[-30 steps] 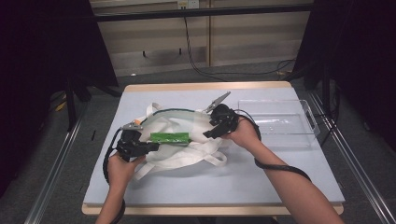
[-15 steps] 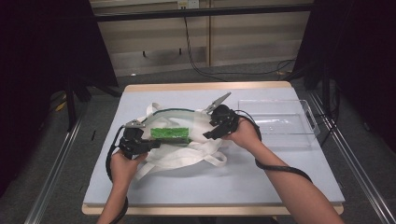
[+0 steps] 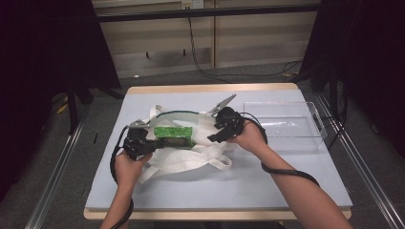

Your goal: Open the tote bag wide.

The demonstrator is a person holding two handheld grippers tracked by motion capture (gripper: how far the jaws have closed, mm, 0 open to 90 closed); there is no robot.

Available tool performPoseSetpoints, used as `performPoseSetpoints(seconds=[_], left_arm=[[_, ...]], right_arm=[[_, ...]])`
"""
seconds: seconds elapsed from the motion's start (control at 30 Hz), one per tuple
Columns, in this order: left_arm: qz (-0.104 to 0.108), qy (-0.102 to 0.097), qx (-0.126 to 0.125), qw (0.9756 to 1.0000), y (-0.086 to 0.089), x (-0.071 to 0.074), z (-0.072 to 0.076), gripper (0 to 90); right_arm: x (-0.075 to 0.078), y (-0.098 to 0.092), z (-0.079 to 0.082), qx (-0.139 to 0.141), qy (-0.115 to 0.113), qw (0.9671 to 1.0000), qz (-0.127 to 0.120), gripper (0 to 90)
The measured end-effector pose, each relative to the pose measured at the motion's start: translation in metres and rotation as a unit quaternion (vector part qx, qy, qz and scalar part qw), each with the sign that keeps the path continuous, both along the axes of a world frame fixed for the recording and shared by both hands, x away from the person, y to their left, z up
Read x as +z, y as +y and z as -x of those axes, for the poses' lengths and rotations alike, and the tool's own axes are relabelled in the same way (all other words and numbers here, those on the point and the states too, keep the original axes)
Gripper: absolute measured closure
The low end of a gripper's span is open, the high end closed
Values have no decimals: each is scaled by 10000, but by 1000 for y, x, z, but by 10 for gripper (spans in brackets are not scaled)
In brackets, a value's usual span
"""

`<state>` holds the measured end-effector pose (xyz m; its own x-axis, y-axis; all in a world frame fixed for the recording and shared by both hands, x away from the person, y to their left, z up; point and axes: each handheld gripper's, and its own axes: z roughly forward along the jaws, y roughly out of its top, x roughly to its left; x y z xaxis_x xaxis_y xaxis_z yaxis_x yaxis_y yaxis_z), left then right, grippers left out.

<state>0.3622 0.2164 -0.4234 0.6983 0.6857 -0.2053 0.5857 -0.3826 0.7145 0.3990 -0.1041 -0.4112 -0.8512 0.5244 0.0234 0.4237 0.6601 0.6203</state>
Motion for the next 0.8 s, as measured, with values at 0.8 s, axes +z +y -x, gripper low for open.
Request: performPoseSetpoints(seconds=[0.8], left_arm=[[-56,-129,287,9995,8,2,1,762]], right_arm=[[4,5,5,147,-2,9999,-39,389]])
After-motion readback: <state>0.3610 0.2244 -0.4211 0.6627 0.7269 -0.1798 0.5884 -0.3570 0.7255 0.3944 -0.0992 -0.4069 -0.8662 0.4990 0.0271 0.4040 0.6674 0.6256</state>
